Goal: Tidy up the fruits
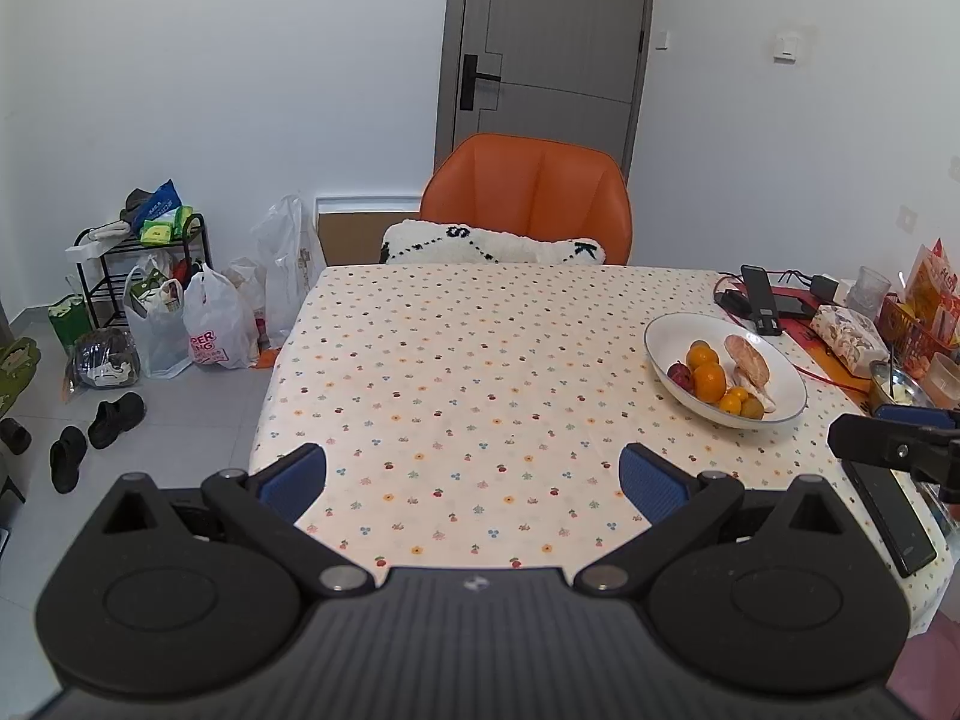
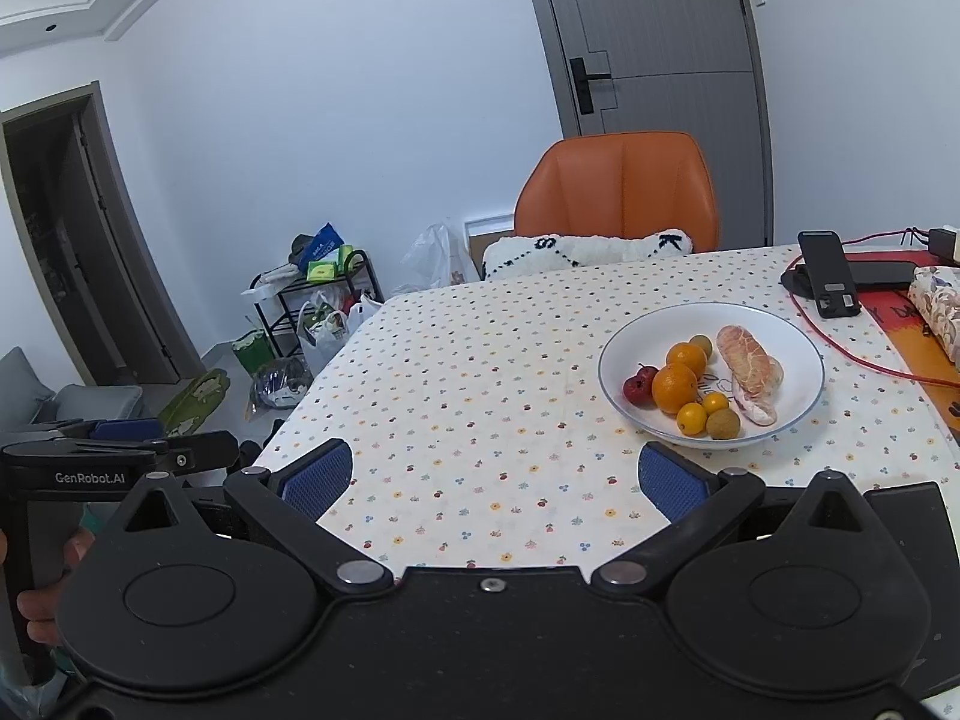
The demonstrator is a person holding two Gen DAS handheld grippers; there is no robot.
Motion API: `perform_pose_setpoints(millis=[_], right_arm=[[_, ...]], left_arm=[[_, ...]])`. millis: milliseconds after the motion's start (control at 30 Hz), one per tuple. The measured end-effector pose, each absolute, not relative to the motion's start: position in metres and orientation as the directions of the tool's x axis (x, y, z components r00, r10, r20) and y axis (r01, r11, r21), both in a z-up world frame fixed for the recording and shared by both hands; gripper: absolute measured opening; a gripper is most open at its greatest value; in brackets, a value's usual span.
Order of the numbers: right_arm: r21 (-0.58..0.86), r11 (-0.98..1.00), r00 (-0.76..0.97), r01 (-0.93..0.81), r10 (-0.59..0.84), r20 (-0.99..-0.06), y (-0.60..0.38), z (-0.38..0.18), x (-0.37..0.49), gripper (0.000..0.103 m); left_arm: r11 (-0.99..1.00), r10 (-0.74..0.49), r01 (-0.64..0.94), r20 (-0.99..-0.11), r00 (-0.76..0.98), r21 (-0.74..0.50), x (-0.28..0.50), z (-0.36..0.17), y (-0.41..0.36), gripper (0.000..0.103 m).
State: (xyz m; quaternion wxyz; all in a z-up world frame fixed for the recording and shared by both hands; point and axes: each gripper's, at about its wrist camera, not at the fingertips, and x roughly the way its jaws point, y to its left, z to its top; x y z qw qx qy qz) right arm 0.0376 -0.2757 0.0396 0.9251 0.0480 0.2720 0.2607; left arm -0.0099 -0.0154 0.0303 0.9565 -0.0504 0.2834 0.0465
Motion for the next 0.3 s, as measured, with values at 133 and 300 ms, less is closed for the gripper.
perform_pose_setpoints(millis=[133, 300], right_arm=[[0.234, 0.86, 0.713, -0.454, 0.508, -0.483, -0.2764, 0.0379, 0.0398, 0.103], [0.234, 0.859, 0.706, -0.455, 0.509, -0.492, -0.2744, 0.0357, 0.0415, 0.103]], left_arm=[[0.993, 0.053, -0.103, -0.538, 0.841, -0.063, -0.0128, 0.0303, -0.0178, 0.103], [0.991, 0.053, -0.111, -0.548, 0.835, -0.072, -0.0131, 0.0296, -0.0154, 0.103]])
